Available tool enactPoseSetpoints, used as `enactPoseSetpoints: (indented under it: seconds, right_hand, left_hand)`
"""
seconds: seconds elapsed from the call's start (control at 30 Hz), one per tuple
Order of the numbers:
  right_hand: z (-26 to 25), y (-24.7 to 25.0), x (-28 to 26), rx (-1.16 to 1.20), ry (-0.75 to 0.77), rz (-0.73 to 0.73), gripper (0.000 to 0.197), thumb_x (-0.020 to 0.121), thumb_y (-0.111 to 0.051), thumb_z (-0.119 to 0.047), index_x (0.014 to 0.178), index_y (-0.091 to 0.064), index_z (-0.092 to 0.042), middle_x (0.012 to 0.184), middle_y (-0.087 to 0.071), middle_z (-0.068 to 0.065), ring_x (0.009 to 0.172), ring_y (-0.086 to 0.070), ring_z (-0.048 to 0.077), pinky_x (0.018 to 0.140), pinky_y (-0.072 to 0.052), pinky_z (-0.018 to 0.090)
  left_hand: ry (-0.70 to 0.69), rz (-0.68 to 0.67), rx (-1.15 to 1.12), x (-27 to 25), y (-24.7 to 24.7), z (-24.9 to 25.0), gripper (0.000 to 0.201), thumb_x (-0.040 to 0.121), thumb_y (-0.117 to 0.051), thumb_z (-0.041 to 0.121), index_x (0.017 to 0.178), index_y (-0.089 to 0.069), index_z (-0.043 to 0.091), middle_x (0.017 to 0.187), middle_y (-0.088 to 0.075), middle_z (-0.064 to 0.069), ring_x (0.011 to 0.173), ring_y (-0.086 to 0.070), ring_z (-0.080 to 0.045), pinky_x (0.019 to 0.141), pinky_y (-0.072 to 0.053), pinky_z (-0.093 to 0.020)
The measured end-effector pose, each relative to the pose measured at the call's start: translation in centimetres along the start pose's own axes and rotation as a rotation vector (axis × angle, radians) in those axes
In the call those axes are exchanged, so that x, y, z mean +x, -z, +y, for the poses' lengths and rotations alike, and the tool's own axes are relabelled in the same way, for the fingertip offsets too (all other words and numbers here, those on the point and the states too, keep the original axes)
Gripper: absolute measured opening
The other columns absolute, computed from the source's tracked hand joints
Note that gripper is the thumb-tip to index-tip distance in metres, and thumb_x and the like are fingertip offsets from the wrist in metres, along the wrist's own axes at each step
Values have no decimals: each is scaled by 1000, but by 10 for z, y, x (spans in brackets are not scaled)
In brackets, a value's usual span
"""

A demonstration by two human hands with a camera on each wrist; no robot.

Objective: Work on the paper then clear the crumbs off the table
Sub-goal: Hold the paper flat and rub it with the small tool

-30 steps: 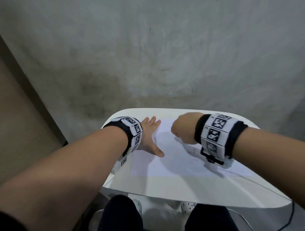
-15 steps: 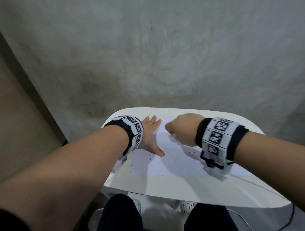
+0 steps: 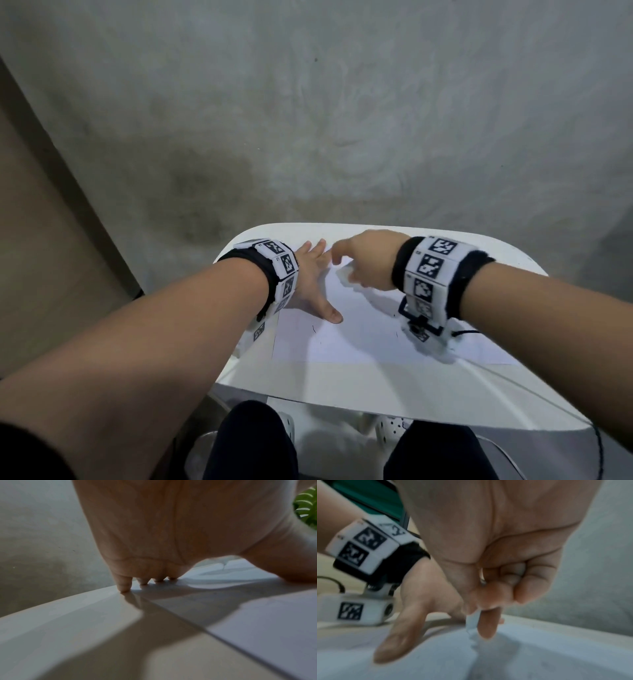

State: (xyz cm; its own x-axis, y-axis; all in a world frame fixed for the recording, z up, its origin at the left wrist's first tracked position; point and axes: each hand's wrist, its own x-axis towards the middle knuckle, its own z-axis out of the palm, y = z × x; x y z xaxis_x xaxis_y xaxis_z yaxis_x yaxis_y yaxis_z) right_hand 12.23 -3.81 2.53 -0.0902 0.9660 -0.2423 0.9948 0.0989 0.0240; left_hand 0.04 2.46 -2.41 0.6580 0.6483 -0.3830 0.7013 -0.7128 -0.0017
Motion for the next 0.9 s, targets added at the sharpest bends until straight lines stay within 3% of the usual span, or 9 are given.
enactPoseSetpoints:
  seconds: [0.1, 0.17, 0.23, 0.3, 0.37, 0.47, 0.63, 0.83, 0.9]
  right_hand:
    - [-4, -9, -2, -102, 82, -71, 17, 92, -47, -21, 105, -57, -17, 74, -57, -5, 73, -53, 21, 60, -34, 26]
    - [6, -5, -8, -98, 59, -181, 10, 89, -52, -22, 95, -59, -19, 68, -63, -6, 59, -53, 15, 52, -34, 22]
    - [23, -4, -12, 169, -50, -266, 5, 86, -62, -26, 89, -59, -22, 66, -68, -4, 51, -56, 13, 57, -46, 21]
    - [43, -12, -12, 585, -183, -289, 14, 86, -68, -22, 95, -60, -15, 65, -69, 4, 51, -59, 18, 63, -51, 28]
    - [54, -22, -10, 766, -265, -263, 12, 93, -60, -15, 103, -56, -9, 65, -64, 7, 54, -58, 19, 61, -48, 29]
    - [59, -29, -7, 812, -300, -249, 7, 99, -46, -9, 100, -52, -10, 66, -58, 5, 55, -55, 16, 54, -44, 25]
    - [60, -35, -5, 837, -307, -200, 10, 99, -43, -6, 96, -51, -12, 65, -58, 5, 51, -54, 14, 52, -43, 23]
    - [60, -36, -5, 842, -289, -193, 14, 99, -42, -4, 91, -50, -14, 65, -57, 6, 53, -53, 16, 57, -43, 26]
    - [61, -37, -5, 840, -291, -190, 11, 98, -43, -5, 94, -50, -13, 65, -57, 6, 53, -53, 16, 56, -43, 27]
  left_hand:
    - [-2, 3, -1, -1, 0, 1, 118, 77, -67, 63, 155, 9, 19, 162, 17, -4, 149, 15, -23, 118, -1, -41]
    - [18, -11, -10, 5, -4, -5, 127, 73, -67, 69, 154, 16, 18, 162, 20, -2, 149, 16, -23, 118, -3, -44]
    - [24, -29, -15, 10, -7, -10, 130, 69, -66, 74, 153, 18, 20, 161, 23, 0, 149, 17, -22, 118, -3, -48]
    - [20, -39, -2, 12, -7, -12, 129, 69, -65, 75, 153, 18, 21, 161, 23, 1, 149, 17, -21, 118, -4, -49]
    - [4, -42, 17, 11, -6, -12, 127, 70, -62, 77, 153, 18, 22, 161, 23, 1, 148, 18, -21, 120, -4, -50]
    - [-28, -25, 84, 5, -8, -13, 120, 74, -50, 81, 154, 15, 20, 162, 19, -2, 149, 16, -21, 120, 0, -51]
    - [-77, -44, 86, -20, -20, 13, 115, 79, -36, 84, 153, 15, 12, 160, 21, -11, 149, 13, -24, 121, -1, -45]
    - [-449, -214, 44, -54, -16, 43, 93, 92, -36, 67, 154, 12, 17, 160, 23, -2, 148, 17, -14, 120, 7, -41]
    - [-350, -130, 22, -48, -10, 23, 92, 93, -34, 67, 154, 11, 15, 160, 21, -3, 149, 15, -16, 121, 6, -42]
